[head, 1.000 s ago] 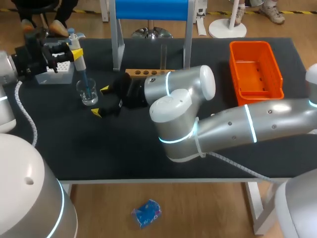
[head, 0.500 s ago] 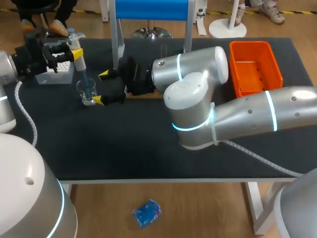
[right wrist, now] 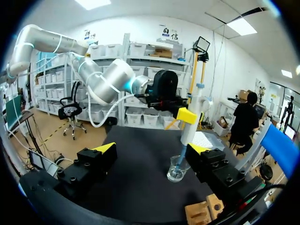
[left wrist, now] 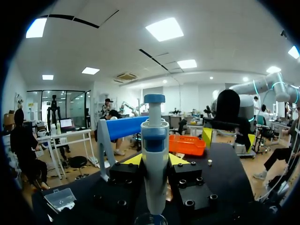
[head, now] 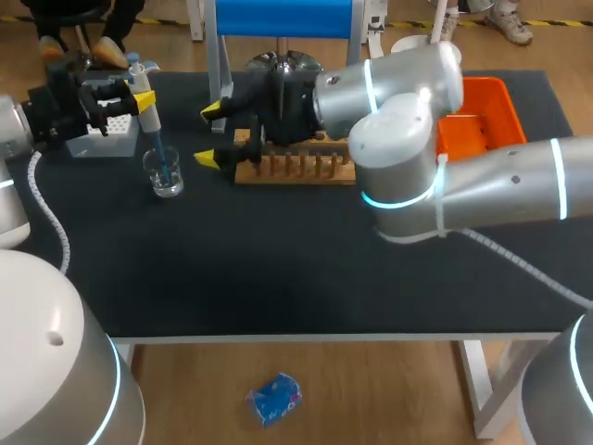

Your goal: Invert the test tube, pick up the pipette, mount the tip to pipette, aspirate from beaker and dispense into the tube, eject the tip, return the pipette, and cap with the stopper.

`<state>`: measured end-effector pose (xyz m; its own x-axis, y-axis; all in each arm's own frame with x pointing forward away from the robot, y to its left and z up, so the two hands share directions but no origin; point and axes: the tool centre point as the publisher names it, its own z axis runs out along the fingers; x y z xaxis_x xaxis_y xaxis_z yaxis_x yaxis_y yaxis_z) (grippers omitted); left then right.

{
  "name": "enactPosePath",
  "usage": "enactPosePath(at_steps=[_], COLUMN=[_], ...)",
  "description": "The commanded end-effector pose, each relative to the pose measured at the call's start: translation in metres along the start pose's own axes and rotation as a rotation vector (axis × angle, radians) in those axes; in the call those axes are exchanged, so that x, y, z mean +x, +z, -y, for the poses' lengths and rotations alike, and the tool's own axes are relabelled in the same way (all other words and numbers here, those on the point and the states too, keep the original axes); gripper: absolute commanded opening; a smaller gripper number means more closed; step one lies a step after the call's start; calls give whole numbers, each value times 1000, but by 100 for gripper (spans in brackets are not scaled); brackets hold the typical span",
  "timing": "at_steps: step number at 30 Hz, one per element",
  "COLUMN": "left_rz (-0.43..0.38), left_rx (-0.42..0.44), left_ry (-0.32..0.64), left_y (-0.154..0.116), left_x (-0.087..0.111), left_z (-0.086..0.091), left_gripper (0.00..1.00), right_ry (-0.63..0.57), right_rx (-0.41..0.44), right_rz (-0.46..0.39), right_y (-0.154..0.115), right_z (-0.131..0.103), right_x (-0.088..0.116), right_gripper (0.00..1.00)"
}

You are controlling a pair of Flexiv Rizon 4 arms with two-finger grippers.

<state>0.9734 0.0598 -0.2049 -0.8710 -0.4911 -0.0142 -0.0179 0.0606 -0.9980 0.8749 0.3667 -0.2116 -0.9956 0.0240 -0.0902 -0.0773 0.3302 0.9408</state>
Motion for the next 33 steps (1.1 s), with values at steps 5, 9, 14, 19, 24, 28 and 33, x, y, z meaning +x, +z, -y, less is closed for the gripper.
enactPosePath(at_steps=[5,9,14,19,24,28,33], left_rz=[-2,-2,-2,-2,-2,-2,-2], left_rx=[3,3,3,3,3,3,3], left_ry=[1,1,1,1,1,1,1], left_y=[0,0,0,0,0,0,0], left_x=[-1,-1,-1,-1,-1,-1,-1], left_z=[-1,-1,-1,-1,-1,-1,-1], left_gripper=[0,0,0,0,0,0,0], right_ry=[-8,-12,-12,-9,-7,-15,-33], right_rx=[29,34,36,24,21,8,-9], right_rz=[-312,-342,-362,-372,-385,-397,-355], right_y=[-54,-52,-48,-39,-29,-19,-8], right_z=[-19,-23,-34,-49,-65,-76,-87], right_x=[-23,-31,-44,-52,-53,-53,-57], right_gripper=[0,0,0,0,0,0,0])
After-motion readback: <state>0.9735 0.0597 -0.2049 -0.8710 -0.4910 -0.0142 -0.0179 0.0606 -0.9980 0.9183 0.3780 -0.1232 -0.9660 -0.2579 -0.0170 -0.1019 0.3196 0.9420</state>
